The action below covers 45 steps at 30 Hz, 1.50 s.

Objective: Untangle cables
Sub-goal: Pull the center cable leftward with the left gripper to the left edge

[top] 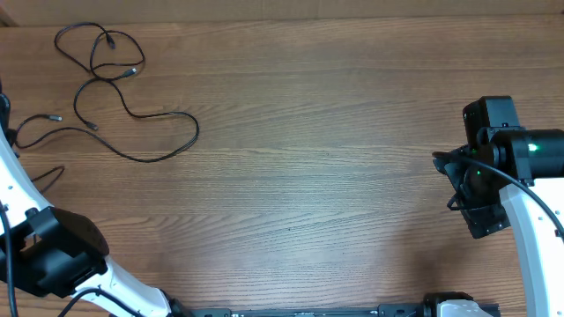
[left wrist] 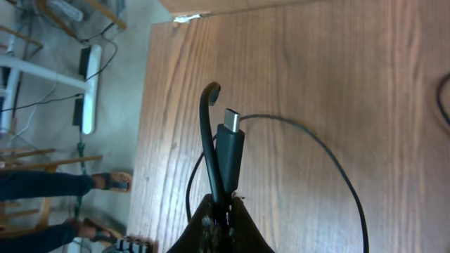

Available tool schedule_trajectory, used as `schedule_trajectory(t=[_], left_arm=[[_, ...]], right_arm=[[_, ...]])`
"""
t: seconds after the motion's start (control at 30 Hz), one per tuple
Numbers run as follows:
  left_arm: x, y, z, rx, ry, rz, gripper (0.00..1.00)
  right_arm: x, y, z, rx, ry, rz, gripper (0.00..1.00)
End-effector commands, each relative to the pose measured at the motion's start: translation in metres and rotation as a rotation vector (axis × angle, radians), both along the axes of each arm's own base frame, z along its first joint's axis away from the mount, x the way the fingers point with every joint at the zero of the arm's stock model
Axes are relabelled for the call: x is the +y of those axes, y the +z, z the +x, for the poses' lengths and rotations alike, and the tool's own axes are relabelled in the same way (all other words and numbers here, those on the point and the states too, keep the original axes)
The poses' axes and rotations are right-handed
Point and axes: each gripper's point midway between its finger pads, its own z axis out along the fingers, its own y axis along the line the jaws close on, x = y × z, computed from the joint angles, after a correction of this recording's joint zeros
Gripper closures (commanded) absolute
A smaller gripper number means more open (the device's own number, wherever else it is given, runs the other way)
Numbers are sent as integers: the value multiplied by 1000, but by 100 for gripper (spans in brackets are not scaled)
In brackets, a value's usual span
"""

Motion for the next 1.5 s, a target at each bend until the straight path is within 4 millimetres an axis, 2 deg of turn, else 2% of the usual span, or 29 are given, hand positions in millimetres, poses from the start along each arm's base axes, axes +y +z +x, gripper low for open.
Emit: schedule_trajectory(t=[0.0, 0.27, 0.33, 0.4, 0.6, 0.7, 0.9, 0.93, 1.03, 1.1, 1.27, 1.33, 1.37, 1.4, 1.43, 1.47], left_arm=[[11, -14, -10, 66, 44, 8, 95], [6, -56, -24, 119, 85, -89, 96], [-2, -72, -23, 101, 95, -153, 95], [-23, -105, -17, 51, 105, -287, 96], [-47, -150, -5, 7, 1, -470, 96], [-54, -166, -9, 16, -7, -503, 96], [-60, -189, -16, 39, -29, -523, 94], [-60, -193, -18, 43, -32, -525, 92], [-56, -195, -23, 70, -34, -494, 82], [-54, -195, -26, 89, -35, -482, 82], [-56, -195, -29, 113, -56, -500, 73], [-61, -196, -26, 108, -103, -541, 66], [-64, -197, -22, 95, -134, -570, 59], [-67, -198, -17, 77, -172, -603, 38], [-71, -198, -13, 60, -200, -630, 0], [-73, -197, -9, 44, -225, -652, 1]], right_arm=[[-1, 9, 2, -41, -9, -1, 0], [-1, 9, 2, -41, -9, -1, 0], [-1, 9, 2, -41, -9, -1, 0], [-1, 9, 2, -41, -9, -1, 0], [-1, 9, 2, -41, -10, -1, 0], [-1, 9, 2, -41, -10, -1, 0], [-1, 9, 2, -41, -9, -1, 0], [-1, 9, 2, -41, -9, -1, 0], [-1, 9, 2, -41, -9, -1, 0], [-1, 9, 2, -41, -9, -1, 0], [-1, 9, 2, -41, -9, -1, 0], [-1, 9, 2, -41, -9, -1, 0], [-1, 9, 2, -41, -9, -1, 0], [-1, 9, 2, -41, -10, -1, 0], [-1, 9, 2, -41, -9, -1, 0], [-1, 9, 2, -41, -9, -1, 0]])
